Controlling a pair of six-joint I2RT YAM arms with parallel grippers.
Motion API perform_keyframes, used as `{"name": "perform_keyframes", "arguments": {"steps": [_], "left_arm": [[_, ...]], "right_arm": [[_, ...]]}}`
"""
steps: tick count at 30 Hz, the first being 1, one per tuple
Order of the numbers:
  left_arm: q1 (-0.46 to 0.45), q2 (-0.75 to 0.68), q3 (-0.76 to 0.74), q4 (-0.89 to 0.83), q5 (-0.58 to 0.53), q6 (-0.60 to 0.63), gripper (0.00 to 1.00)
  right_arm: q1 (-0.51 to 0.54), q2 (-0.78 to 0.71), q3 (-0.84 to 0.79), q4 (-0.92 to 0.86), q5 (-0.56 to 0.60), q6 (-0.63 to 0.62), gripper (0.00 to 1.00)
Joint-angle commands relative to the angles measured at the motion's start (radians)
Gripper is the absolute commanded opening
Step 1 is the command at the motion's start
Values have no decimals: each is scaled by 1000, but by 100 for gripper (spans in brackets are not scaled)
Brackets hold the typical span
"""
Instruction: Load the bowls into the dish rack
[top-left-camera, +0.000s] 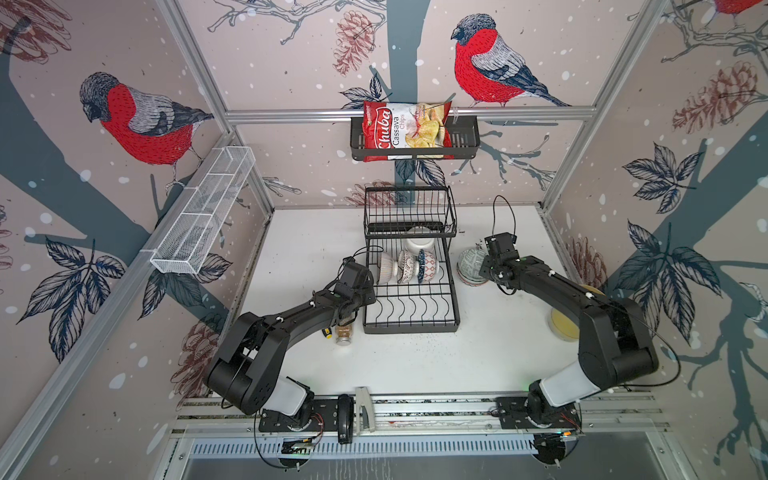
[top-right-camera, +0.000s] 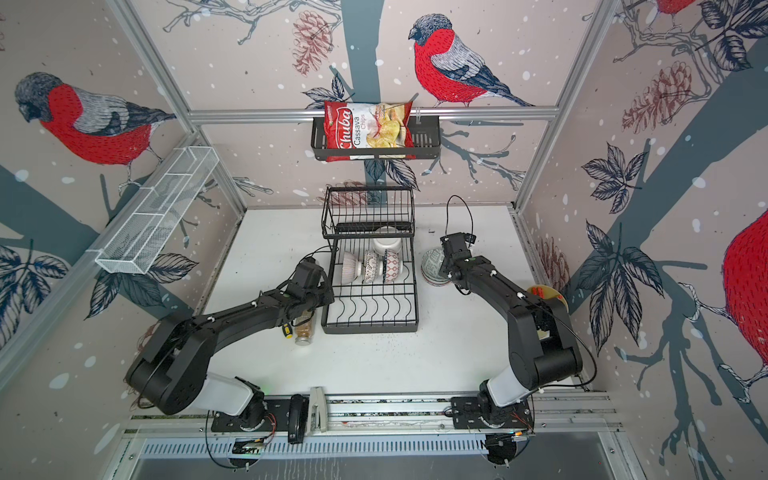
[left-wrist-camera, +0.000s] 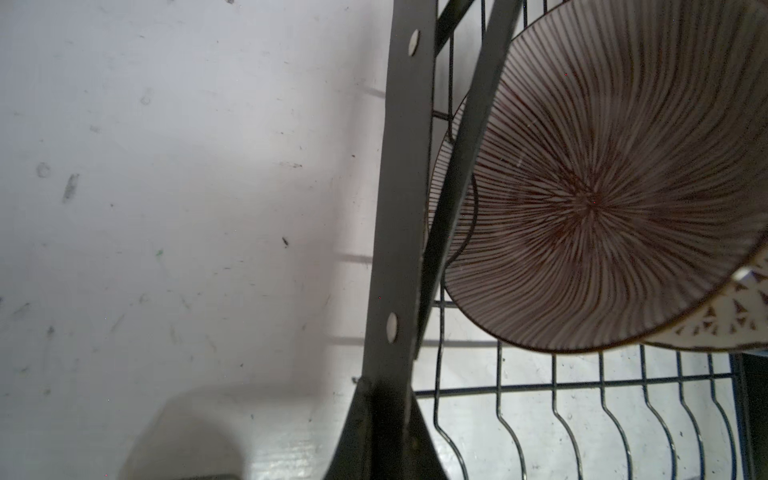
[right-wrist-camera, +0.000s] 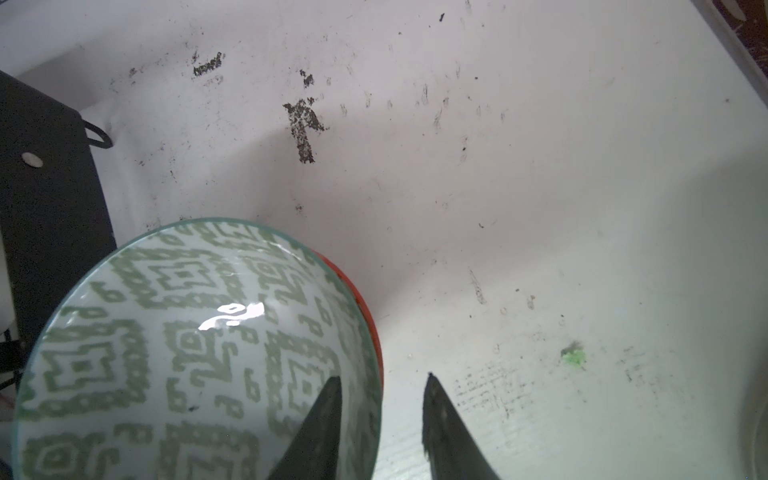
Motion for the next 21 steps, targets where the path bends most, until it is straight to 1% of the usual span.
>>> {"name": "perform_keyframes", "arguments": {"steps": [1, 7, 21], "left_arm": [[-9, -17, -12, 25, 78, -161, 0], [-26, -31, -25, 33, 71, -179, 0], [-36, -42, -55, 45, 71, -184, 0]], "right_arm": [[-3, 7, 5, 29, -9, -10, 31], [-7, 19, 11, 36, -15, -11, 20], [-7, 12, 27, 22, -8, -13, 2]]}}
